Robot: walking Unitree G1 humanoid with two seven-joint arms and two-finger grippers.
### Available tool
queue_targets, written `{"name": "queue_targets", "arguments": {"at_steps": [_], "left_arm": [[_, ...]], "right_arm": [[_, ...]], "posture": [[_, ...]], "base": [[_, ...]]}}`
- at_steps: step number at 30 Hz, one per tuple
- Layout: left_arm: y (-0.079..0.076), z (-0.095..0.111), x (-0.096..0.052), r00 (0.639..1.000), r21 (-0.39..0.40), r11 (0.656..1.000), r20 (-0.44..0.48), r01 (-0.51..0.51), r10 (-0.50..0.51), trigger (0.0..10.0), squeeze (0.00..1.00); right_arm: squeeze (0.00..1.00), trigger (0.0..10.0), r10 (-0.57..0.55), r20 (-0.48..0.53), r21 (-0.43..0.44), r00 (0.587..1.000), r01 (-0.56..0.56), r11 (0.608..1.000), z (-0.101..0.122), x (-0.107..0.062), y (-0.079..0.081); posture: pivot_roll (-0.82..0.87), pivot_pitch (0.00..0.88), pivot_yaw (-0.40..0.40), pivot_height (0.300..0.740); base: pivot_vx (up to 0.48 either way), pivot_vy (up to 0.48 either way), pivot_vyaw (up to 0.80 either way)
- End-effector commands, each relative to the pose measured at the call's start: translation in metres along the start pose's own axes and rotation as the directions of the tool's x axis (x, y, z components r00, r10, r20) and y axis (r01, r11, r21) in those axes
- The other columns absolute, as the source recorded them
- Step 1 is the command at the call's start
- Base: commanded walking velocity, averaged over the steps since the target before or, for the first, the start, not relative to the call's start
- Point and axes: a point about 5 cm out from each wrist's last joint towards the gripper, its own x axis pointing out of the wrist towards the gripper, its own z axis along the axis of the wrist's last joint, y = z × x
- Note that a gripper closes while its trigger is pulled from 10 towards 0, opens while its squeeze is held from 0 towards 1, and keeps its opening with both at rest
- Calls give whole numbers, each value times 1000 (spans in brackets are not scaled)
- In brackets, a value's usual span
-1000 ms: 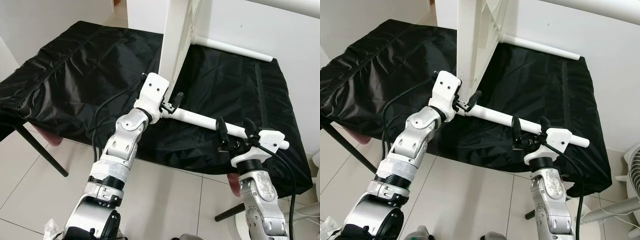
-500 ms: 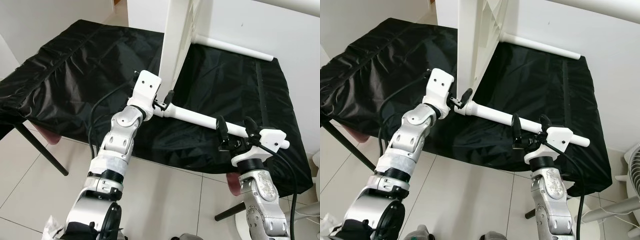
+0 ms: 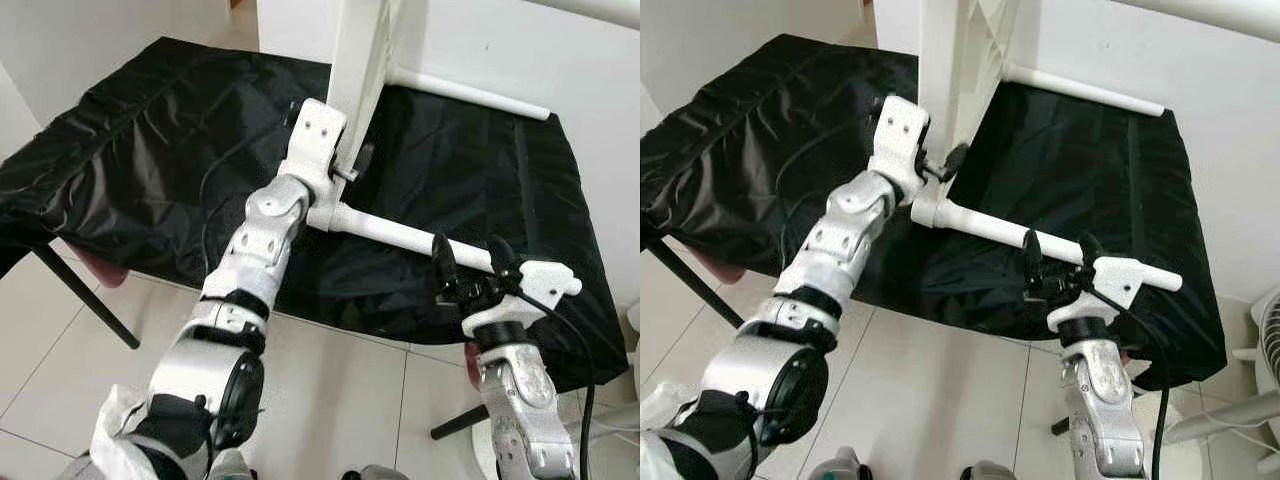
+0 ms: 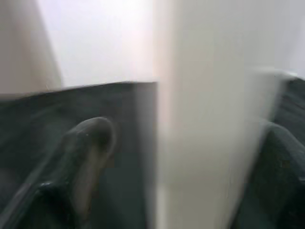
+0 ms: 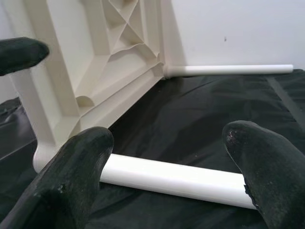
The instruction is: Building children table
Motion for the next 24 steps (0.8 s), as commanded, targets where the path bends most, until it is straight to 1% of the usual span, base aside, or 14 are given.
{"name": "queue_targets", "arguments": {"at_steps": [1, 3, 4, 6, 7, 9, 13, 15, 17, 19, 20, 21, 23, 24], "left_arm": [[6, 3, 3, 994, -2, 994, 8, -105, 105, 10000, 0], [4, 4, 4, 995, -11, 995, 11, -95, 95, 10000, 0], [4, 4, 4, 996, -11, 996, 14, -90, 90, 10000, 0], [4, 4, 4, 996, -11, 996, 14, -90, 90, 10000, 0], [3, 4, 4, 996, -12, 996, 19, -87, 87, 10000, 0], [5, 1, 4, 996, -8, 996, 13, -93, 93, 10000, 0], [5, 3, 6, 996, -19, 996, 19, -85, 85, 10000, 0], [-1, 10, 9, 997, -39, 998, 61, -38, 41, 10000, 0], [-1, 10, 9, 997, -39, 998, 61, -38, 41, 10000, 0], [-10, 8, 8, 996, -52, 998, 82, 48, -43, 10000, 0], [-10, 8, 8, 996, -52, 998, 82, 48, -43, 10000, 0], [-13, 6, 6, 994, -55, 995, 83, 81, -77, 10000, 0], [-13, 6, 6, 994, -55, 995, 83, 81, -77, 10000, 0], [-19, 3, 4, 985, -45, 987, 94, 152, -147, 10000, 0]], "right_arm": [[0, 10000, -8, -9, -6, 1000, 8, 1000, 1, -3, 0], [0, 10000, -9, 1, -8, 1000, 9, 1000, 3, -4, 2], [0, 10000, -12, 11, -26, 1000, 12, 1000, 4, -3, 4], [0, 10000, -12, 11, -26, 1000, 12, 1000, 4, -3, 4], [0, 10000, -15, 18, -40, 1000, 16, 999, 6, -3, 5], [0, 10000, -13, 26, -30, 1000, 14, 999, 7, -1, 8], [0, 10000, -7, 29, -17, 1000, 7, 1000, 8, -1, 10], [0, 10000, 7, 24, -12, 1000, -7, 1000, 8, -1, 12], [0, 10000, 7, 24, -12, 1000, -7, 1000, 8, -1, 12], [0, 10000, 12, 15, -12, 1000, -12, 1000, 7, -2, 13], [0, 10000, 12, 15, -12, 1000, -12, 1000, 7, -2, 13], [0, 10000, 12, 13, -12, 1000, -12, 1000, 7, -3, 13], [0, 10000, 12, 13, -12, 1000, -12, 1000, 7, -3, 13], [0, 10000, 15, 10, -7, 1000, -15, 1000, 6, -3, 13]], "posture": [[-55, 77, -11, 740], [-56, 78, -10, 740], [-55, 78, -11, 740], [-55, 78, -11, 740], [-55, 79, -12, 740], [-55, 79, -12, 740], [-52, 81, -15, 740], [-52, 84, -14, 740], [-52, 84, -14, 740], [-53, 86, -11, 740], [-53, 86, -11, 740], [-53, 86, -11, 740], [-53, 86, -11, 740], [-55, 88, -6, 740]], "base": [[0, 0, 0], [0, 0, 0], [0, 0, 0], [0, 0, 0], [0, 0, 0], [0, 0, 0], [0, 0, 0], [0, 0, 0], [0, 0, 0], [0, 0, 0], [0, 0, 0], [0, 0, 0], [0, 0, 0], [0, 0, 0]]}}
